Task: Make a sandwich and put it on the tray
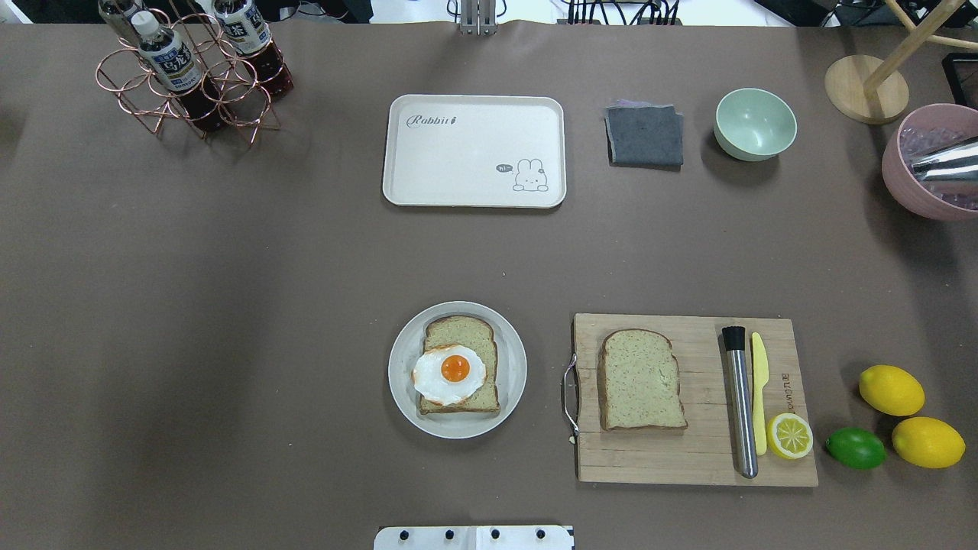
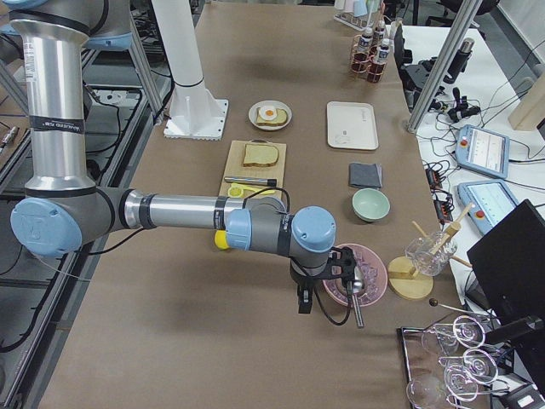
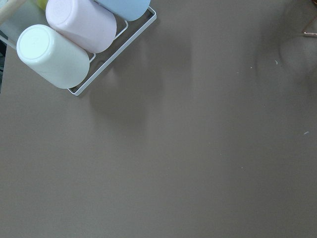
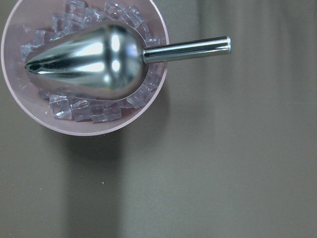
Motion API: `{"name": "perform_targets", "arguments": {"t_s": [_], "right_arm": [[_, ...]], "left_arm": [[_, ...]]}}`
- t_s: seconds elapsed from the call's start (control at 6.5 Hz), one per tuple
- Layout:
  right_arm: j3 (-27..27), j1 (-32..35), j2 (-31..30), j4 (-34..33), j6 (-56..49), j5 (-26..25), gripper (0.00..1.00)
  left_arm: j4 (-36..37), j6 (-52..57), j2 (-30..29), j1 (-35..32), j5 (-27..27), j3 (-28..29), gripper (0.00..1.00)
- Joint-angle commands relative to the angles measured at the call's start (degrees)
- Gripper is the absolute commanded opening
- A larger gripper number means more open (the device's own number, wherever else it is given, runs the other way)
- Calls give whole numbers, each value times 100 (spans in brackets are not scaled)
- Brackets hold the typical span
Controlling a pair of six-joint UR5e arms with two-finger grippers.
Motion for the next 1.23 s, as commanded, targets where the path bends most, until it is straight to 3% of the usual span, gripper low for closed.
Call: {"name": "perform_targets", "arguments": {"t_s": [0.0,1.08], "right_arm": [[4,0,35,0,4,6,100],[-22,-9,131,0,30,6,100]], "left_arm": [[-9,9,0,0,-9,-13,98],[-9,9,0,0,-18,-75,98]]}}
